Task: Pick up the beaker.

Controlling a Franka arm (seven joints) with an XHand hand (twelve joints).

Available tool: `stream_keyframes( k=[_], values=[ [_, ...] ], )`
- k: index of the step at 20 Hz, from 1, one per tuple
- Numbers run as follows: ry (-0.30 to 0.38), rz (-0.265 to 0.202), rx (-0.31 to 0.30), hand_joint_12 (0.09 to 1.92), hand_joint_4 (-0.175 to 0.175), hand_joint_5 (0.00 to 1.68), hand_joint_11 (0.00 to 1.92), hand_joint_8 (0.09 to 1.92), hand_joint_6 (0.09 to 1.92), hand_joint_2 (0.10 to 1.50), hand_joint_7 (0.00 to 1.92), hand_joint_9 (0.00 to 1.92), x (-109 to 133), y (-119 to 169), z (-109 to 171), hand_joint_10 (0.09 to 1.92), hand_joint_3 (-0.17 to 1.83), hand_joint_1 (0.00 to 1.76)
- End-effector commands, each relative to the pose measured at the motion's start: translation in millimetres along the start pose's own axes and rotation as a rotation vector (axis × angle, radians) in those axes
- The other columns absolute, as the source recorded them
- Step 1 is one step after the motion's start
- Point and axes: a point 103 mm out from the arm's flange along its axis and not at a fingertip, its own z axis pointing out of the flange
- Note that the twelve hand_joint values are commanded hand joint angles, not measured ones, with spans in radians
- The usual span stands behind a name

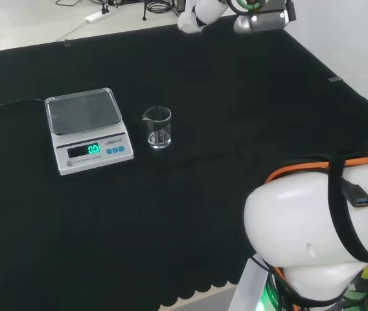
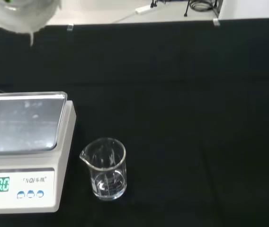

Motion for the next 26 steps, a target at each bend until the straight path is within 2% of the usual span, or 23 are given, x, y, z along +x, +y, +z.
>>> stream_keyframes(
  k=[1,8,16,21,26],
  values=[
    [0.025,-0.011,0.047,1.49,0.007,0.32,0.12,0.72,0.09,0.63,0.22,0.36,-6,28,34,0.83,0.32,0.72],
    [0.027,-0.011,0.082,1.49,0.008,0.32,0.12,0.72,0.09,0.63,0.22,0.36,-6,56,65,0.83,0.31,0.73],
    [0.018,-0.021,0.155,1.49,0.014,0.29,0.11,0.72,0.09,0.61,0.2,0.35,-1,90,116,0.83,0.29,0.74],
    [0.014,-0.026,0.154,1.49,0.018,0.26,0.1,0.71,0.09,0.59,0.17,0.33,5,99,136,0.83,0.28,0.74],
    [0.006,-0.032,0.181,1.5,0.021,0.23,0.08,0.71,0.09,0.59,0.15,0.32,13,104,161,0.84,0.25,0.73]
  ],
)
